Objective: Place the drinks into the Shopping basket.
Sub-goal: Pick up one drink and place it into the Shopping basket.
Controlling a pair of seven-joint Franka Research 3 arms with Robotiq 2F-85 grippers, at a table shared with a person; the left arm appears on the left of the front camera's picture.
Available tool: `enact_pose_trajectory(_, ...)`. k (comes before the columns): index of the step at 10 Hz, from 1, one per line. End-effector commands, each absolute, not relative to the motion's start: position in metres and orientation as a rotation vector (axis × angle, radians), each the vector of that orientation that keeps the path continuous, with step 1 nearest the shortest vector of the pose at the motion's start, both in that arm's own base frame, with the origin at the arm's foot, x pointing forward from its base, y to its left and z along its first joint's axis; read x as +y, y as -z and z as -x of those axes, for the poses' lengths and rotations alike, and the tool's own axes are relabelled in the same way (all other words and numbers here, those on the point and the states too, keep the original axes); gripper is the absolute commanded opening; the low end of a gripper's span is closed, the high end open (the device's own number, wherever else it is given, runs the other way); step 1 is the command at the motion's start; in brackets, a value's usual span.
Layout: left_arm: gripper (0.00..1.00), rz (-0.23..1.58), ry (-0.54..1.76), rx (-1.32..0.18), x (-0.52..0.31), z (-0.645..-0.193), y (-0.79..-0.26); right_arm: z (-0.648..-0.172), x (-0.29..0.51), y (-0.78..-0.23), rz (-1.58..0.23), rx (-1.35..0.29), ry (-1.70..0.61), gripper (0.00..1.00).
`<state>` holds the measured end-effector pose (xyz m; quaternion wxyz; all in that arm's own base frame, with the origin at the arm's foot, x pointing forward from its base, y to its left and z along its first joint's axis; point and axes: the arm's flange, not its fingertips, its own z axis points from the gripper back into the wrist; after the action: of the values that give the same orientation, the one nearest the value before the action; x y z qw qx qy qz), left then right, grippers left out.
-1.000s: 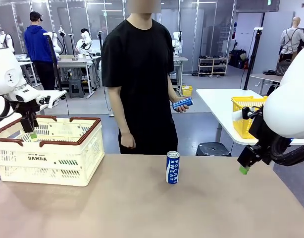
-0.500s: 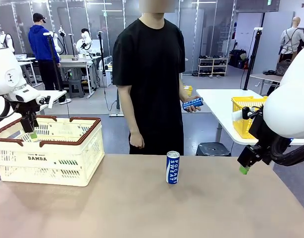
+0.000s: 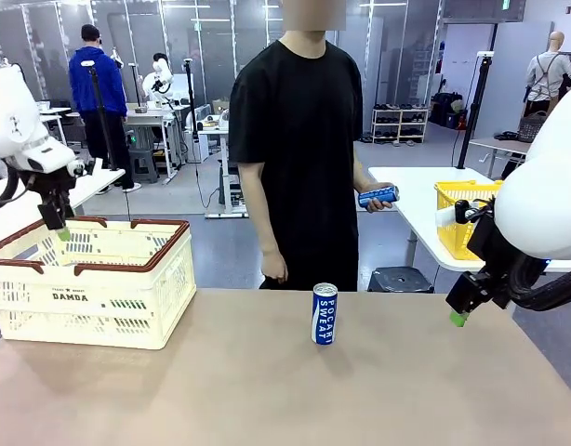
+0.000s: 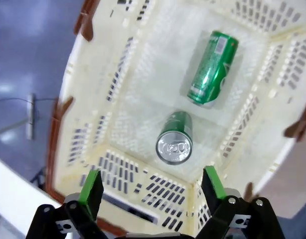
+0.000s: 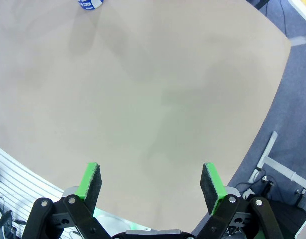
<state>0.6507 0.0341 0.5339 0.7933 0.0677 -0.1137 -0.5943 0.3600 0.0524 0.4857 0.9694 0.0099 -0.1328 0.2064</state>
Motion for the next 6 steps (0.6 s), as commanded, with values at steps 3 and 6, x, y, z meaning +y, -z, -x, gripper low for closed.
enact_pose_trajectory(3,1.00,-0.188,1.447,-0.310,-0.035,-0.617,-0.596,-0.360,0.051,-0.485,-0.023,-0.268,-0.415,1.00)
enact_pose_trajectory(6,1.00,-0.137,1.567,-0.342,-0.097,-0.585,-0.607,-0.360,0.051,-0.485,-0.023,-0.268,-0.415,1.00)
